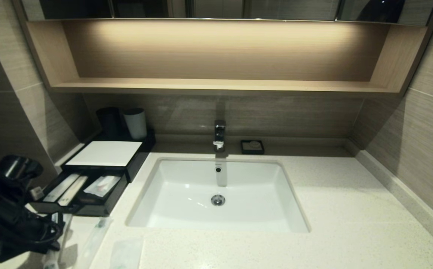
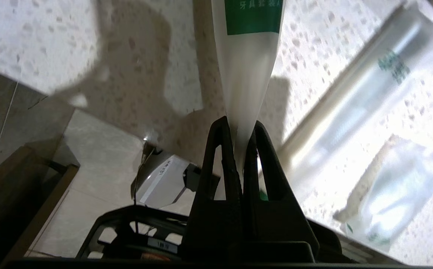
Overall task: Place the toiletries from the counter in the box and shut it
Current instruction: Pick up the bathroom toiletry
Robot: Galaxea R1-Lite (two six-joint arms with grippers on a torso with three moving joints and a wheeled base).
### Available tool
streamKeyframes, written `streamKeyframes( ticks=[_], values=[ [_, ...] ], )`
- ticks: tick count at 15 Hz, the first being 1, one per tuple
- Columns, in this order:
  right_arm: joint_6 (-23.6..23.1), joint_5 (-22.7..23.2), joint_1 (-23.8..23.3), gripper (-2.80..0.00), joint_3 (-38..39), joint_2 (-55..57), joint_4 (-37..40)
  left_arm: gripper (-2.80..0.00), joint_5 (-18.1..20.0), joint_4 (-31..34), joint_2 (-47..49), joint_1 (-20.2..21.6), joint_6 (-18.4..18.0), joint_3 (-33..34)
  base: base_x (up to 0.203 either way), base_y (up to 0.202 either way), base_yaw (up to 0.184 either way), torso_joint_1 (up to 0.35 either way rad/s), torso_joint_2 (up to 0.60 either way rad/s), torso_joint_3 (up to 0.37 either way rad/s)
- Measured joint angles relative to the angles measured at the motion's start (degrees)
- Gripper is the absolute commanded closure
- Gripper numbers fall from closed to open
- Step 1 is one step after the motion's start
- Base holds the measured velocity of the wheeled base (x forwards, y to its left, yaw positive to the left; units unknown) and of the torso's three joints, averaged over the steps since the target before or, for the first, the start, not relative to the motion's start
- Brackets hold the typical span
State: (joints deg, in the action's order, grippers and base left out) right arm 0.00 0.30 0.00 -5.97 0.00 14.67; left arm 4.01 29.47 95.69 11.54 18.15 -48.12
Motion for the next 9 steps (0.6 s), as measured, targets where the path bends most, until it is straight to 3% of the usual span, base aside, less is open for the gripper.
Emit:
streamKeyframes(
  ticks=[3,6,9],
  values=[
    [0.00,0.01,0.00,0.00,0.00,0.00,0.00,0.00,-1.74,11.38,-6.99,-4.58,1.92,-3.94,0.000,0.000,0.000,0.000,0.00,0.000],
    [0.00,0.01,0.00,0.00,0.00,0.00,0.02,0.00,-2.63,22.24,-12.62,-6.37,3.69,-9.46,0.000,0.000,0.000,0.000,0.00,0.000],
    [0.00,0.03,0.00,0.00,0.00,0.00,0.02,0.00,-4.28,22.68,-14.88,-5.35,3.36,-12.27,0.000,0.000,0.000,0.000,0.00,0.000]
  ],
)
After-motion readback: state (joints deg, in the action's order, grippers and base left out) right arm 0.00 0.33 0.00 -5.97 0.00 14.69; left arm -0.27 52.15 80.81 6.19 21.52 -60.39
